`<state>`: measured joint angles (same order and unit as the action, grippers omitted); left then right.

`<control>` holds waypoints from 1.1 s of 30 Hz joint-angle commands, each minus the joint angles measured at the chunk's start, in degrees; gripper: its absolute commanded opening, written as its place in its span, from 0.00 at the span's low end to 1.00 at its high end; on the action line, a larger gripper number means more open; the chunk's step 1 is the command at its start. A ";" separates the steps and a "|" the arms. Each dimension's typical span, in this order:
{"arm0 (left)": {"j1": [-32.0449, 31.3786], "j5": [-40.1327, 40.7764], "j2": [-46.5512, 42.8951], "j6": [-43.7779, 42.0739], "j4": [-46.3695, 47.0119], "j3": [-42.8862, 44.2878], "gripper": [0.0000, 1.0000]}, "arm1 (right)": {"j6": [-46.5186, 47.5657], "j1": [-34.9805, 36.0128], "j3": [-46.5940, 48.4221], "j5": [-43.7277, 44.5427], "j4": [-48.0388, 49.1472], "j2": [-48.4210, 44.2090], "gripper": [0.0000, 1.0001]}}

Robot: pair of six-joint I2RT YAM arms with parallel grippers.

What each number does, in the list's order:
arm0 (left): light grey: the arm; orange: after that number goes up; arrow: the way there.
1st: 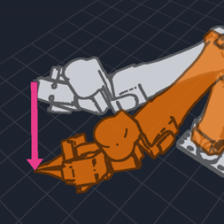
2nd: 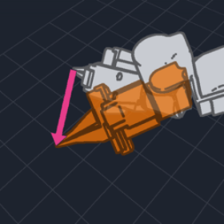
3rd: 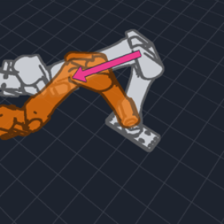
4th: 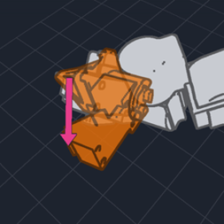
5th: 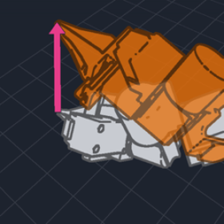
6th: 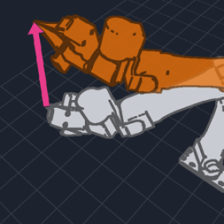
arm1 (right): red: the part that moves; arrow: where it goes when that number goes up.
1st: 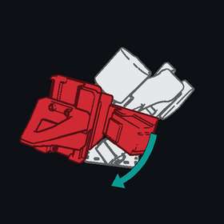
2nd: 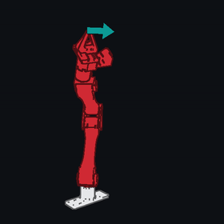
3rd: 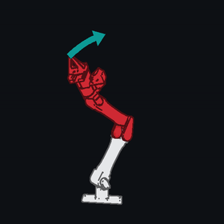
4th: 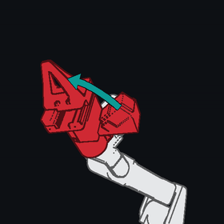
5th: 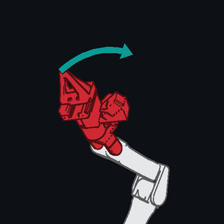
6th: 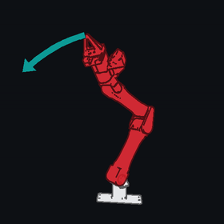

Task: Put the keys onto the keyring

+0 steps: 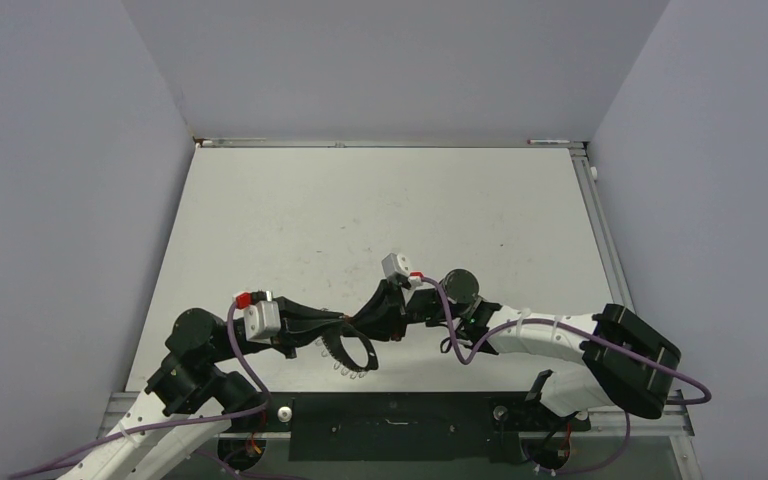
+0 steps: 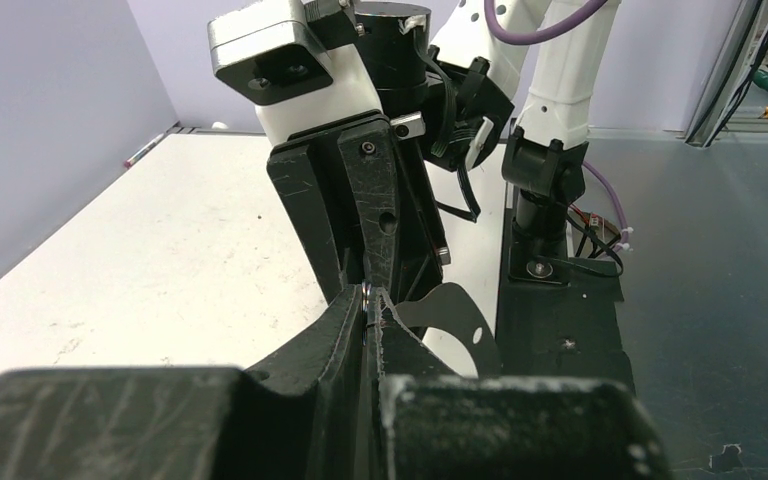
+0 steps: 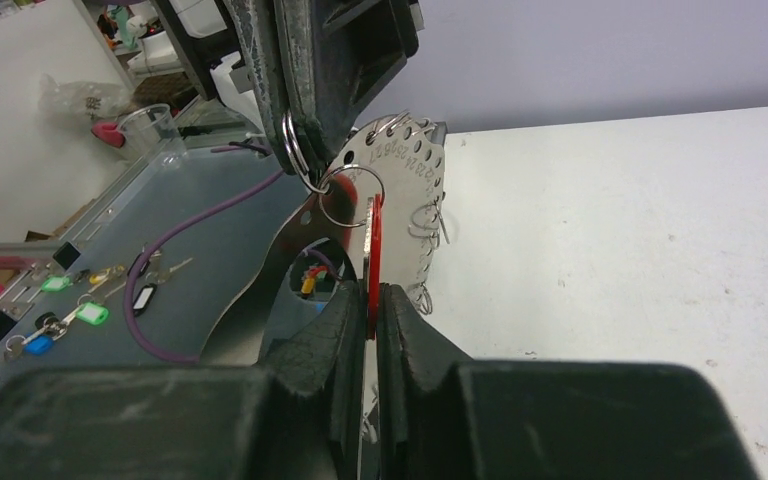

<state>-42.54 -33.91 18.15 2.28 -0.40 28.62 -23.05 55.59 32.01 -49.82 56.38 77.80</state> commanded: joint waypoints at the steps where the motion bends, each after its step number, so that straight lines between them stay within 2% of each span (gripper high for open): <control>1: 0.15 0.35 -0.64 -0.25 2.89 0.91 0.00 | 0.89 0.20 1.33 -1.37 3.64 -0.15 0.05; 4: 0.11 0.34 -0.58 -0.26 2.88 0.91 0.00 | 3.46 -0.01 1.94 -0.58 -0.97 -1.97 0.05; 6: 0.10 0.34 -0.65 -0.20 2.95 0.91 0.00 | 9.30 -0.08 3.74 1.26 -9.43 -4.12 0.05; 10: 0.11 0.25 -0.60 -0.22 2.88 0.91 0.00 | 23.15 0.18 10.80 10.13 -32.85 -8.60 0.05; 13: 0.15 0.16 -0.54 -0.12 2.87 0.91 0.00 | 30.06 0.24 15.12 16.08 -43.39 -11.04 0.05; 22: 0.16 0.51 -0.33 -0.15 2.78 1.00 0.00 | 39.19 2.18 23.95 26.64 -57.01 -13.28 0.05; 25: 0.15 1.16 -0.45 -0.08 2.72 1.00 0.16 | 42.03 4.83 25.93 31.04 -60.51 -13.12 0.05; 26: 0.18 1.81 -0.48 -0.08 2.58 1.00 0.30 | 43.20 6.64 26.68 33.31 -61.77 -12.83 0.05; 28: 0.22 3.43 -0.97 -0.04 2.34 0.93 0.51 | 44.81 8.72 28.36 38.01 -64.04 -12.30 0.05; 33: 0.22 5.88 -2.44 -0.03 2.33 0.80 0.74 | 47.93 13.33 31.94 46.72 -67.94 -10.85 0.05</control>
<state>-42.24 -30.15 16.95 2.02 0.58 28.62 20.58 66.26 59.31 -13.45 -9.78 66.67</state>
